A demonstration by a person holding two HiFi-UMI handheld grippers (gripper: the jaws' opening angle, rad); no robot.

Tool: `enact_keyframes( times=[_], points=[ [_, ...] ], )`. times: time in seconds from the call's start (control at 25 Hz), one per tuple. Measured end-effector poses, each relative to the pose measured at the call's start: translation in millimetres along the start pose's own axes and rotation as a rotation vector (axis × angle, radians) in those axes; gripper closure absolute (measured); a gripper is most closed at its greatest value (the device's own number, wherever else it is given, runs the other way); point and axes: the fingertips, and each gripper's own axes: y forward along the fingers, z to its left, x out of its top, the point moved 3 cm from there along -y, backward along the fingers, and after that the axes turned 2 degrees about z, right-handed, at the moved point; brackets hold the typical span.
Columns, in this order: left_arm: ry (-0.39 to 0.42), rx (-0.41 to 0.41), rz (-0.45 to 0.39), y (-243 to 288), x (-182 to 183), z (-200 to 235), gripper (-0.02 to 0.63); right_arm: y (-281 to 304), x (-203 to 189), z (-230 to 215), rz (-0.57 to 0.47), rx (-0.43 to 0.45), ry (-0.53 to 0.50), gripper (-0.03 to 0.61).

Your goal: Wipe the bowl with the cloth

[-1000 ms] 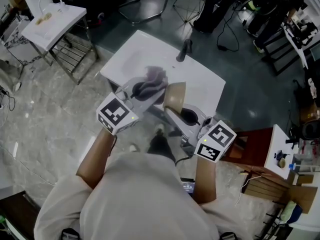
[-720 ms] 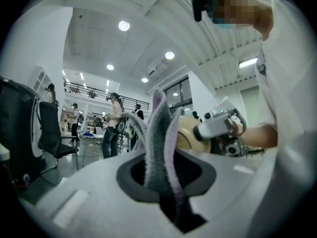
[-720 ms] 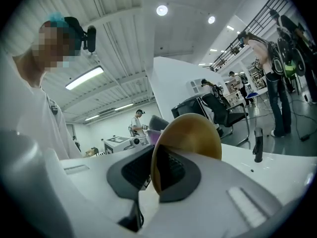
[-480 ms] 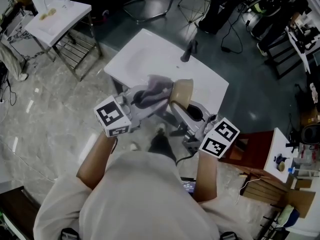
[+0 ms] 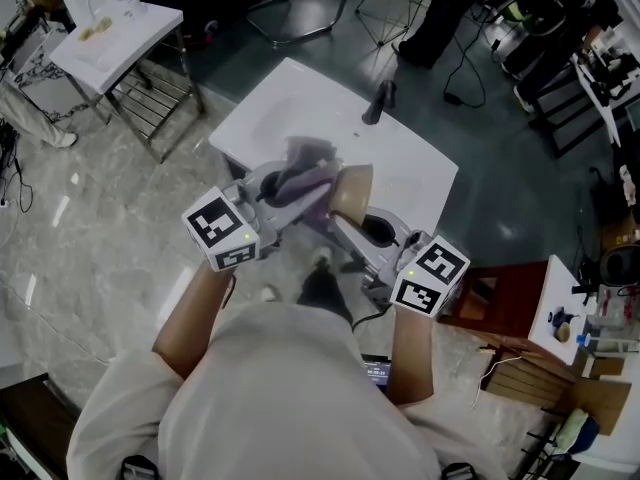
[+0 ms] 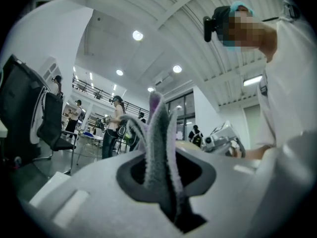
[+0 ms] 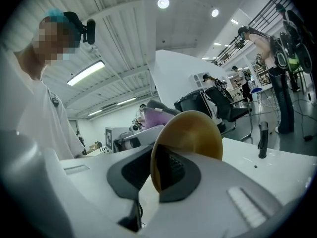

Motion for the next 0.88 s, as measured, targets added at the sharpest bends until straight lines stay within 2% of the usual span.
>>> enact_keyframes(
  times=[0.36, 0.56, 0.64, 0.76, 0.88],
  points=[
    [-0.014, 0.107, 0.037, -7, -18, 21, 0.551, 4, -3, 12, -0.008, 0.047, 0.012, 0.557],
    [0.018, 0.117, 0.123, -13, -36, 15, 0.551, -5, 7, 11, -0.061, 0.048, 0.014, 0.558],
    [0.049, 0.138, 0.167, -19, -40, 14, 0.551, -7, 11, 7, -0.062, 0.0, -0.02, 0.558],
    [0.135, 0.195, 0.239, -28, -38, 15, 0.549, -15, 10, -9, -0.019, -0.134, -0.101, 0.557],
    [0.218, 0.258, 0.287, -38, -33, 18, 0.549, -25, 3, -24, 0.025, -0.233, -0.125, 0.557]
  ],
)
